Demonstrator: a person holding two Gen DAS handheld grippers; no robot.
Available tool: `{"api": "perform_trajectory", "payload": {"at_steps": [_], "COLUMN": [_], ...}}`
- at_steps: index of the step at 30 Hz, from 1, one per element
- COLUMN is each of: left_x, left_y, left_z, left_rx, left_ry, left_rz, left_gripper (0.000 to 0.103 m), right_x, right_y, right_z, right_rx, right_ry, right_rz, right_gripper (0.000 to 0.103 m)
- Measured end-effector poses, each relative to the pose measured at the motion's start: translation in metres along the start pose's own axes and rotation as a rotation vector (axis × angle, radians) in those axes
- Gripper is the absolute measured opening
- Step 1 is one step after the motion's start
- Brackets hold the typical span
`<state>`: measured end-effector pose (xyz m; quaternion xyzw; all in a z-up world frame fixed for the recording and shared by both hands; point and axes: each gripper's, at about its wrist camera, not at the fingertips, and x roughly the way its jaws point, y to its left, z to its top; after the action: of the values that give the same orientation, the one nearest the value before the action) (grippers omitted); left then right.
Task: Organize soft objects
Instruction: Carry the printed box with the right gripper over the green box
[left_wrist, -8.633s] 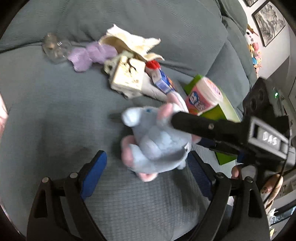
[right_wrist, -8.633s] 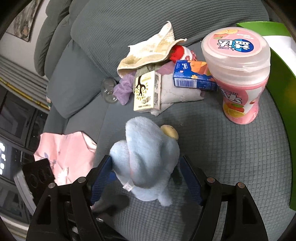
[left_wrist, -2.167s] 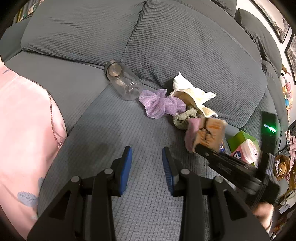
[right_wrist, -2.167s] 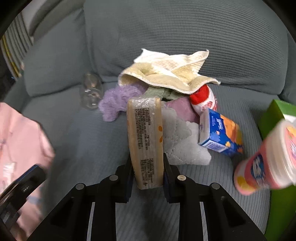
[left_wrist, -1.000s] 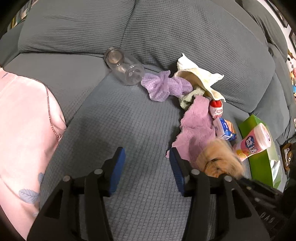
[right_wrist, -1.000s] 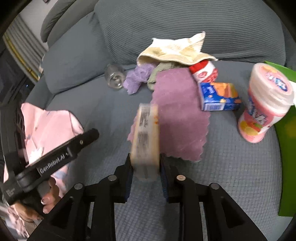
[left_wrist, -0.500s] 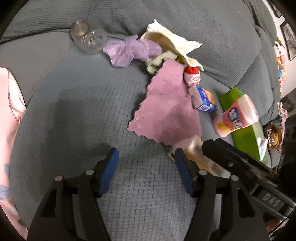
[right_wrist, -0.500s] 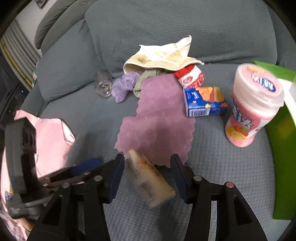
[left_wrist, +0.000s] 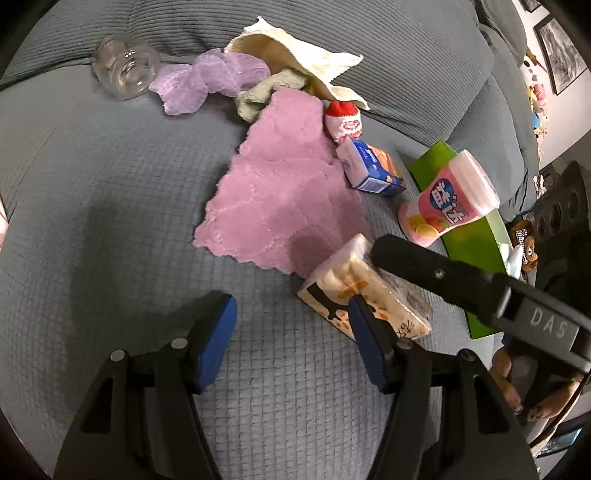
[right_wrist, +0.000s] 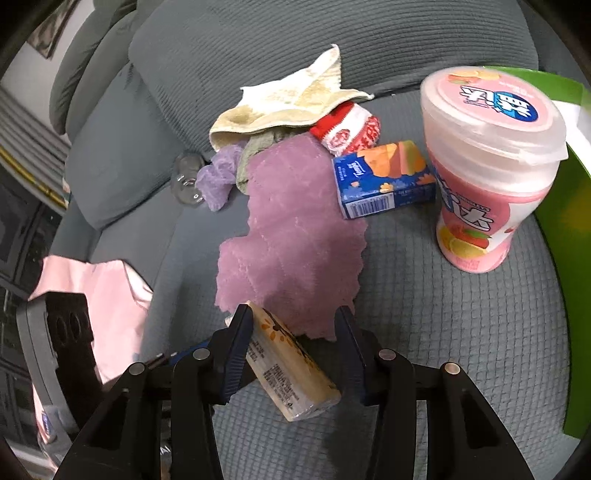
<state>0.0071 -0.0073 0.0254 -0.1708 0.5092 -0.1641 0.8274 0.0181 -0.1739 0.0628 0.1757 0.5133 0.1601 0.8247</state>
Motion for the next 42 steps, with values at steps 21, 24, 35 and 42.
{"api": "perform_trajectory", "payload": {"at_steps": [21, 24, 35, 42], "left_x": [-0.003, -0.007, -0.076, -0.105], "left_y": [-0.019, -0.027, -0.055, -0.102], "left_z": [0.001, 0.001, 0.003, 0.005], "left_rx": [0.046, 0.072, 0.152, 0.234], "left_ry": [-0.039, -0.072, -0.265, -0.369], "left_rz": [-0.137, -0.124, -0.183, -0.200], "left_gripper": [0.034, 0.032, 0.031, 0.031], "right_x": [-0.007, -0.014, -0.088, -0.150], "right_y": [-0.006, 0.000, 0.033, 0.035], "right_z": [0.002, 0.001, -0.003, -0.011], "right_rx": [0.052, 0.031, -0.070, -0.135], "right_ry": [0.000, -0.020, -0.218, -0.397], "right_rz": [0.127, 0.123, 0.202, 0.190], "right_gripper": [0.030, 0.030, 0.030, 0.030]}}
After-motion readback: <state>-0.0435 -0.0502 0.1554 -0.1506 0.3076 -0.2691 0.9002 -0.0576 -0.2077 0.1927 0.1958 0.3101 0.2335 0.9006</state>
